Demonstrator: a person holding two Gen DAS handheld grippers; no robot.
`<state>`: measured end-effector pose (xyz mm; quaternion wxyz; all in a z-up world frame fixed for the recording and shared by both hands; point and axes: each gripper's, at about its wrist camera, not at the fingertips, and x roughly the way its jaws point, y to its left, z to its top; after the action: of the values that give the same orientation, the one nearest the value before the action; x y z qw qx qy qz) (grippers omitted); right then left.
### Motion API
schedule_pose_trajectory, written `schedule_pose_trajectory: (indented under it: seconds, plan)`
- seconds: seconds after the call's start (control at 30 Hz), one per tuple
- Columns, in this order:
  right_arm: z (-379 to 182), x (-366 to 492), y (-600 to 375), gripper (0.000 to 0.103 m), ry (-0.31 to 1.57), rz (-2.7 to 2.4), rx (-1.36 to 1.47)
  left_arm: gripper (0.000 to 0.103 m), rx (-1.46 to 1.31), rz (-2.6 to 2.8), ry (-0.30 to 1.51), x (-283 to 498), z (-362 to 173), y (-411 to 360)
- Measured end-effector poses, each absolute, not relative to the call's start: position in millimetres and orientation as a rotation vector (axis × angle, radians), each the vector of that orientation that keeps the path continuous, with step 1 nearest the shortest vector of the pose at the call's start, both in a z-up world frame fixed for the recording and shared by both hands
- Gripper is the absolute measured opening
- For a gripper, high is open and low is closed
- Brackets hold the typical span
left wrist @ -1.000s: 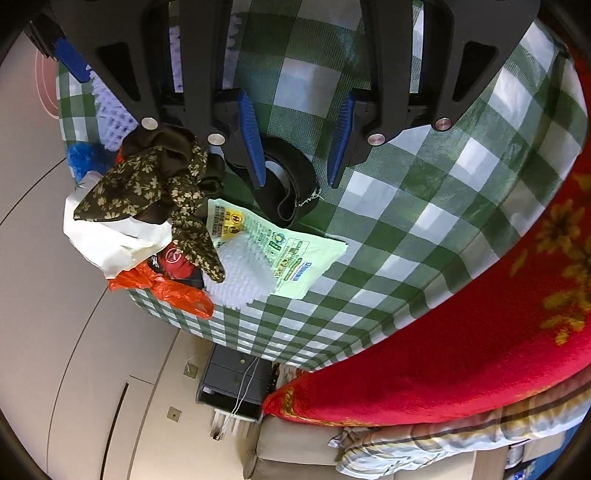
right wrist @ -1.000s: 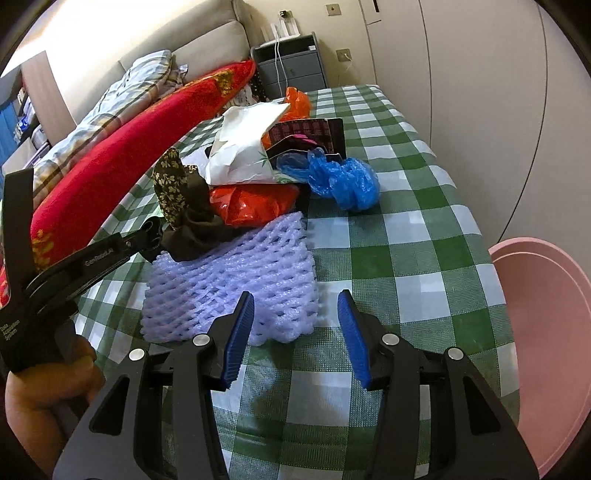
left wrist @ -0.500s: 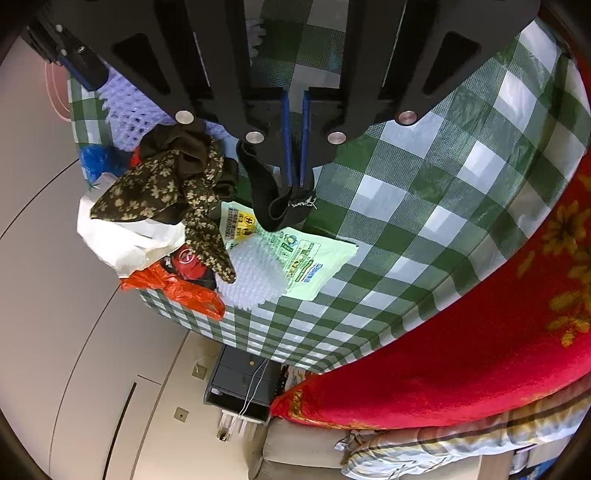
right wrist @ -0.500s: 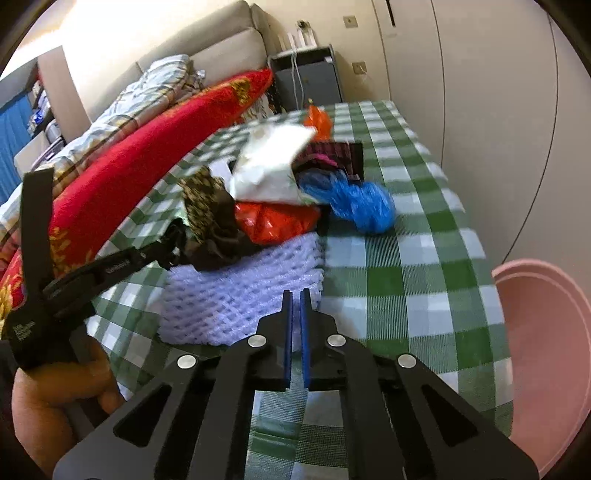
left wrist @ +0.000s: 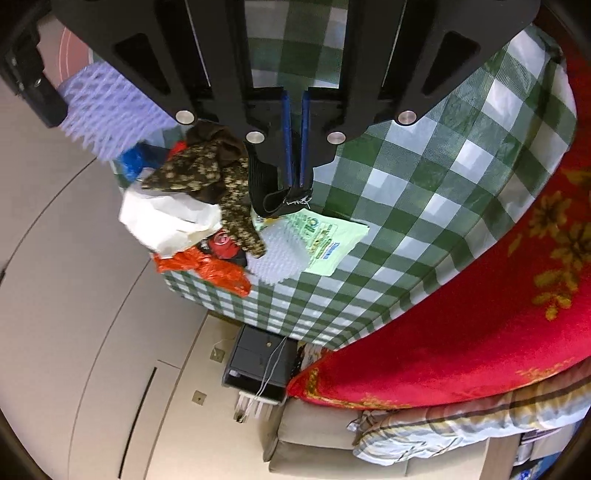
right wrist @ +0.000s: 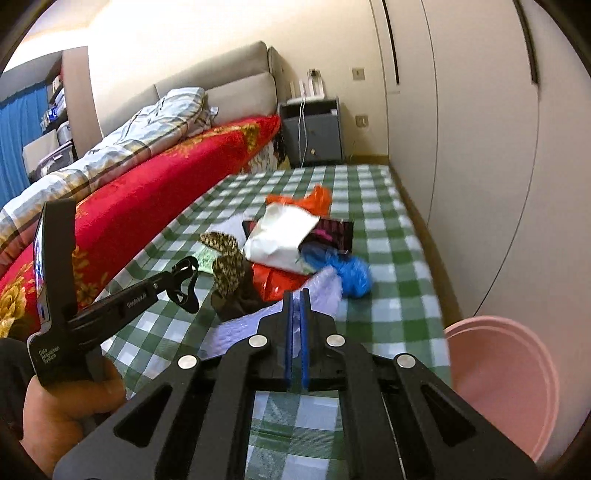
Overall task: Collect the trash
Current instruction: 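Lift the foam net and black strap and carry both over the pink basin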
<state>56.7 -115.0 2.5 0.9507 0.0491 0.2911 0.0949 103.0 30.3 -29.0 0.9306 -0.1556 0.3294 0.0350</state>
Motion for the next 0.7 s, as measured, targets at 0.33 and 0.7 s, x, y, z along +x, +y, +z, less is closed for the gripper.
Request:
schedule_pose_trajectory:
  seconds: [0.33,0.7]
  plan:
    - [29.8,27.0,-130.1,0.003,0.533,0.136,0.052,0.004,-0.291,-0.005,0.625,74.7,-8.4,13.7]
    - [49.7,5.1,-148.8,0.003,0.516,0.081,0.028,0.004,-0.225,-0.095,0.598,48.8,3.4,-9.6]
